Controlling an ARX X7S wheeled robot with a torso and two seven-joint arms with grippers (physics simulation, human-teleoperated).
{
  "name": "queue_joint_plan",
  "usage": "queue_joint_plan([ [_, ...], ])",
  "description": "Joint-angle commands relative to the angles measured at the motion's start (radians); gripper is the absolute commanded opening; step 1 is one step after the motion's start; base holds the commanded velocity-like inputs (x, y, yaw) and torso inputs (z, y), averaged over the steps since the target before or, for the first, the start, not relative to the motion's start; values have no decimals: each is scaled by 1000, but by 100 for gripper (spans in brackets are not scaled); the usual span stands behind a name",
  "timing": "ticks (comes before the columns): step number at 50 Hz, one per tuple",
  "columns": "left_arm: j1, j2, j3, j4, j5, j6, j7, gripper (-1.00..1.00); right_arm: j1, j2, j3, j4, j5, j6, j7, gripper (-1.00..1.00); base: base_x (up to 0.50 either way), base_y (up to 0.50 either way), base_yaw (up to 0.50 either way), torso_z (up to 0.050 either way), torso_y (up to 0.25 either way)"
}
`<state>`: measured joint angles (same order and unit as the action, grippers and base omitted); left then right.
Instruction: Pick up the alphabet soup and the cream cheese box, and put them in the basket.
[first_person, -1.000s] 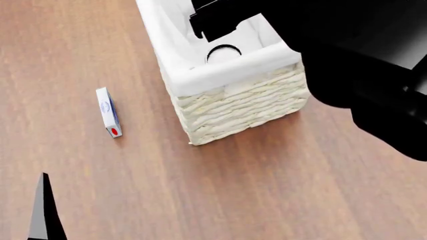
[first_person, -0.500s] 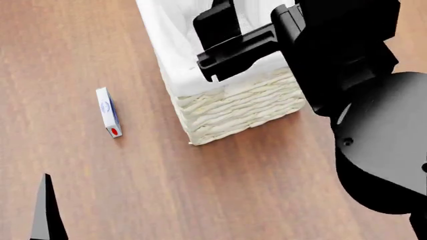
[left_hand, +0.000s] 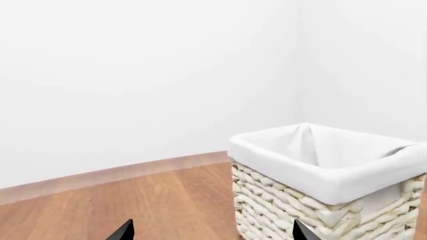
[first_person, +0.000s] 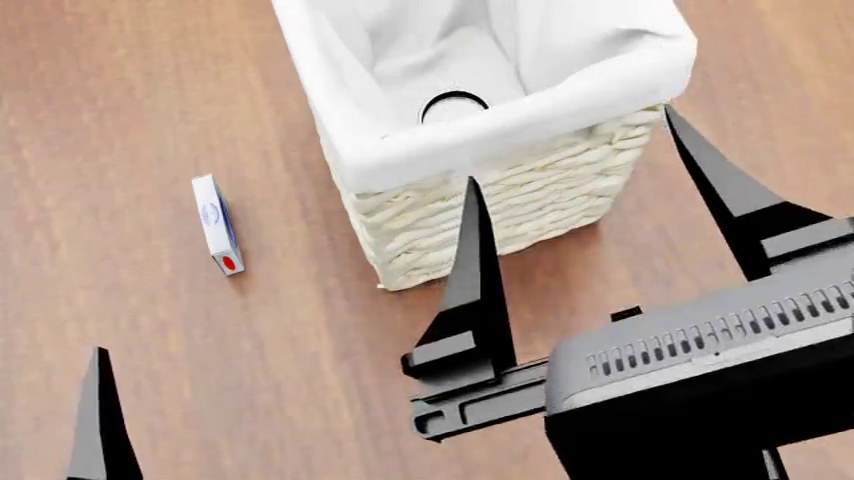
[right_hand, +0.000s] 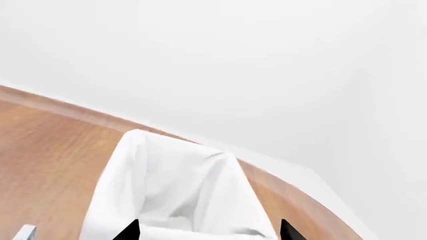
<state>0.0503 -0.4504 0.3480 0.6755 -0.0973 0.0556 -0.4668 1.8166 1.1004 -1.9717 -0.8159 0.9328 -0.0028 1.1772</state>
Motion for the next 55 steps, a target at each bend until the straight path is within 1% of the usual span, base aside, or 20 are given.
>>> queue_joint_plan([
  [1, -4, 1, 9, 0, 8, -2, -2, 100, -239, 20, -71, -9, -247, -138, 168, 100, 0, 0, 0, 0, 0],
  [7, -10, 1, 14, -8, 9, -1, 1, 100, -321, 0, -90, 37, -303, -178, 206, 100, 0, 0, 0, 0, 0],
  [18, -53, 13, 24, -32, -2, -26, 10, 100, -364, -20, -87, 81, -302, -208, 209, 100, 0, 0, 0, 0, 0],
  [19, -70, 17, 20, -39, -26, -34, 16, 100, -365, -24, -86, 86, -303, -204, 211, 100, 0, 0, 0, 0, 0],
  [22, -104, 22, 21, -57, -33, -51, 24, 100, -368, -24, -84, 85, -302, -205, 212, 100, 0, 0, 0, 0, 0],
  [26, -186, 40, 28, -138, -80, -74, 63, 100, -374, -20, -83, 83, -306, -207, 213, 100, 0, 0, 0, 0, 0],
  [27, -225, 56, 24, -194, -126, -86, 85, 100, -374, -17, -83, 81, -307, -204, 213, 100, 0, 0, 0, 0, 0],
  [28, -240, 63, 22, -217, -135, -85, 90, 100, -374, -15, -82, 81, -306, -206, 212, 100, 0, 0, 0, 0, 0],
  [29, -270, 80, 13, -268, -208, -88, 124, 100, -374, -10, -79, 78, -305, -211, 213, 100, 0, 0, 0, 0, 0],
  [31, -313, 96, -4, -312, -313, -120, 163, 100, -377, -11, -76, 75, -308, -215, 219, 100, 0, 0, 0, 0, 0],
  [38, -457, 131, 8, -445, -338, -170, 205, 100, -369, -17, -67, 67, -287, -203, 212, 100, 0, 0, 0, 0, 0],
  [40, -512, 160, 6, -555, -311, -165, 195, 100, -373, -18, -67, 61, -293, -199, 219, 100, 0, 0, 0, 0, 0],
  [41, -529, 171, -3, -590, -337, -166, 211, 100, -379, -16, -68, 61, -300, -205, 221, 100, 0, 0, 0, 0, 0],
  [42, -555, 182, 5, -648, -316, -156, 215, 100, -380, -10, -69, 57, -300, -203, 222, 100, 0, 0, 0, 0, 0],
  [45, -581, 197, 23, -718, -288, -135, 228, 100, -398, -3, -75, 52, -324, -204, 235, 100, 0, 0, 0, 0, 0],
  [47, -591, 208, 14, -745, -322, -147, 243, 100, -387, 5, -71, 40, -313, -199, 231, 100, 0, 0, 0, 0, 0],
  [55, -629, 228, 10, -860, -318, -125, 255, 100, -393, 8, -66, 35, -311, -198, 229, 100, 0, 0, 0, 0, 0],
])
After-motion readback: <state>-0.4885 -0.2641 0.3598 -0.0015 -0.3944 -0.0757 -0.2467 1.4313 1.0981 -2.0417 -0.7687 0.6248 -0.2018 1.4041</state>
